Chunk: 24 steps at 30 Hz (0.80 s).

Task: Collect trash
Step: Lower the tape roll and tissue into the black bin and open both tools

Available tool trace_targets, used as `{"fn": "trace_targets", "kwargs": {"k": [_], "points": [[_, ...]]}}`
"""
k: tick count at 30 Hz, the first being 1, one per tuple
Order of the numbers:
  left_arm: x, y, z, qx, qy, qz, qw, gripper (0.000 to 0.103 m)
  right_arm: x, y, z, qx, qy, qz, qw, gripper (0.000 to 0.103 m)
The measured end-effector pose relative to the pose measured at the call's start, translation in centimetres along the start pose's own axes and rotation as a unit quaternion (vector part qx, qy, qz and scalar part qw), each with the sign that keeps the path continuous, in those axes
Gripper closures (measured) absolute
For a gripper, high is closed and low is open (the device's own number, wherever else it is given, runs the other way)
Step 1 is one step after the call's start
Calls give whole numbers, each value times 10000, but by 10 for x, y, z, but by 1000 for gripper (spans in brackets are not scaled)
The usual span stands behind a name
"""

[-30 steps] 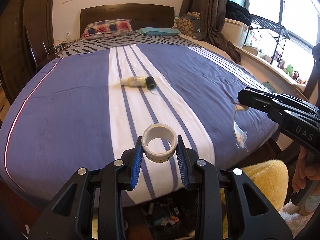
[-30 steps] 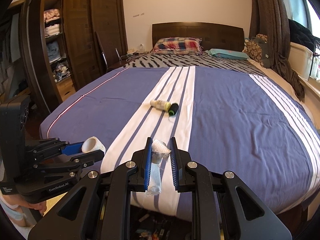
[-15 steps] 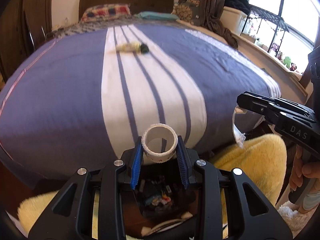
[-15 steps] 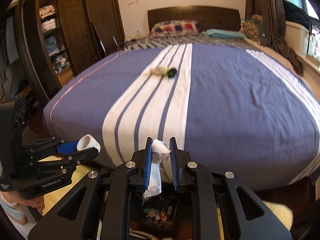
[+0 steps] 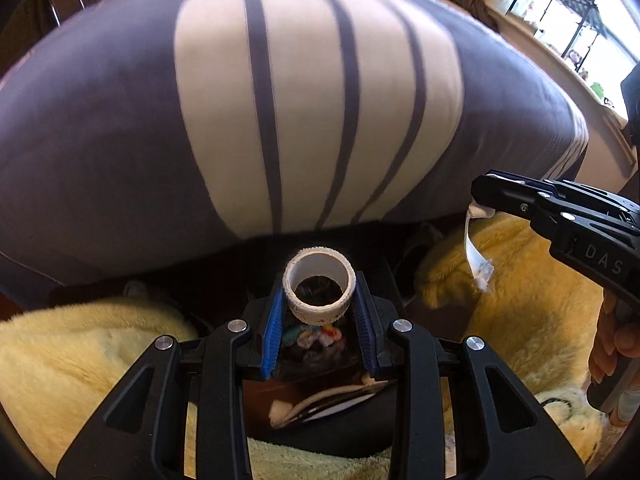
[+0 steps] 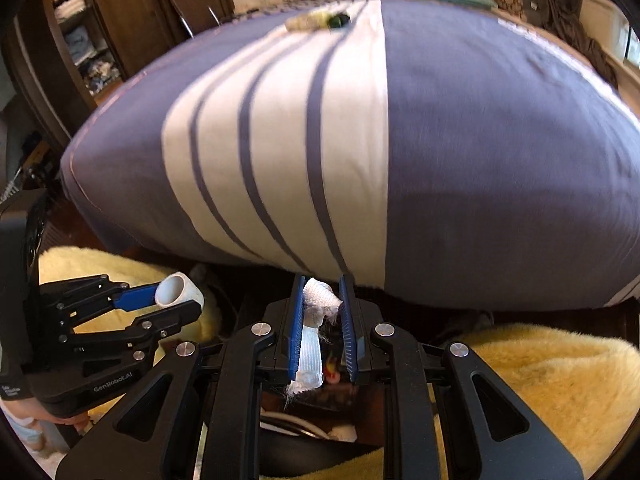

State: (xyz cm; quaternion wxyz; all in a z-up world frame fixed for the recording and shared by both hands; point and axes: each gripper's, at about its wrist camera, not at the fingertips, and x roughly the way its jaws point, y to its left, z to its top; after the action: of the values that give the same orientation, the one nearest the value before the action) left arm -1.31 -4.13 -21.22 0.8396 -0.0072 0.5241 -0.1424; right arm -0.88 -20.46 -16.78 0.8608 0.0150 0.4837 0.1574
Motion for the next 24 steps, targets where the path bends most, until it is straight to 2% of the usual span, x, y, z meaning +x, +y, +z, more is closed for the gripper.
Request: {"fn": "trace_targets", "kwargs": {"k": [7,14,18,24], "points": [[46,6,-12,-150,603,-224,9978,72,42,-3,-19,129,542,58,9984,85],[81,18,-18,-364,1099,-545,9918,72,72,-11,-25,393,911,242,9948,85],[93,22,-19,-454,1241,-662,9890,72,88,-8,-22,466,1049,324,9929,85],[97,25,-19,-504,1255,-655,9886,72,97,-3,-13,357,1063,259,9934,85]]}}
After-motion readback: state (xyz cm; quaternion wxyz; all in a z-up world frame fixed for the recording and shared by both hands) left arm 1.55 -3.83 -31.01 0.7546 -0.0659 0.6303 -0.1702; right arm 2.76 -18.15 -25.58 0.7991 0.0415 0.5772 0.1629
